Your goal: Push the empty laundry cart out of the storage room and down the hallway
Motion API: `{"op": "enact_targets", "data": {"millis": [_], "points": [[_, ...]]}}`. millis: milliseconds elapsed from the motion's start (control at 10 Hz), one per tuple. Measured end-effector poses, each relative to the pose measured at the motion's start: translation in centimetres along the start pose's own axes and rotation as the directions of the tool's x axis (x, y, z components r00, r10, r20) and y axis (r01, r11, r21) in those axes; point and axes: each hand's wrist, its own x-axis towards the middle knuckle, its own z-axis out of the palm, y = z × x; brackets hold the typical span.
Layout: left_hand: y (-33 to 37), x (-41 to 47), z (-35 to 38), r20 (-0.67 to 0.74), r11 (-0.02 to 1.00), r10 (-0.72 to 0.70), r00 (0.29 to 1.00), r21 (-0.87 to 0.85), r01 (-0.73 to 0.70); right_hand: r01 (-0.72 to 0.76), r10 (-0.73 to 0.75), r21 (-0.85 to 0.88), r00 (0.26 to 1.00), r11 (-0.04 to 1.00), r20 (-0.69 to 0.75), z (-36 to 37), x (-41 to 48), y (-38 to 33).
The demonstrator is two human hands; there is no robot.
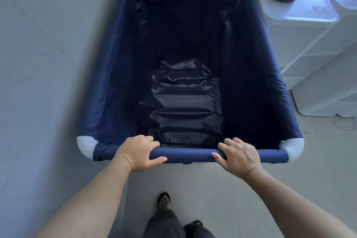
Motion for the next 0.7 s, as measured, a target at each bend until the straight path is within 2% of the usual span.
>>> {"op": "enact_targets", "data": {"millis": [200,300,400,500,700], "points": [[0.4,-0.1,-0.6,0.005,1.000,0.002,1.000,-0.026,-0.002,0.015,-0.013,-0.008,0.991,1.000,0.131,-0.1,0.0,0.3],[0.8,-0.5,-1.2,-0.013,0.996,-0.011,1.000,-0.092,0.010,-0.058,0.057,-0.001,0.962,0.998,0.267,-0.4,-0.2,0.1],[1.4,-1.2,-1.9,-0.082,0.992,-0.022,0.996,-0.128,0.012,-0.101,0.103,-0.021,0.955,0.995,0.279,-1.4,-0.4,-0.6],[2.6,-1.7,-3.5,-0.191,0.986,-0.047,0.980,-0.166,0.015,-0.137,0.124,0.045,0.968,0.990,0.219,-3.2,-0.3,-1.5],[5.5,-3.4,-8.0,-0.447,0.975,-0.116,0.887,-0.220,0.017,-0.035,0.031,0.177,0.999,0.984,0.026,-8.1,0.5,-2.3]]}}
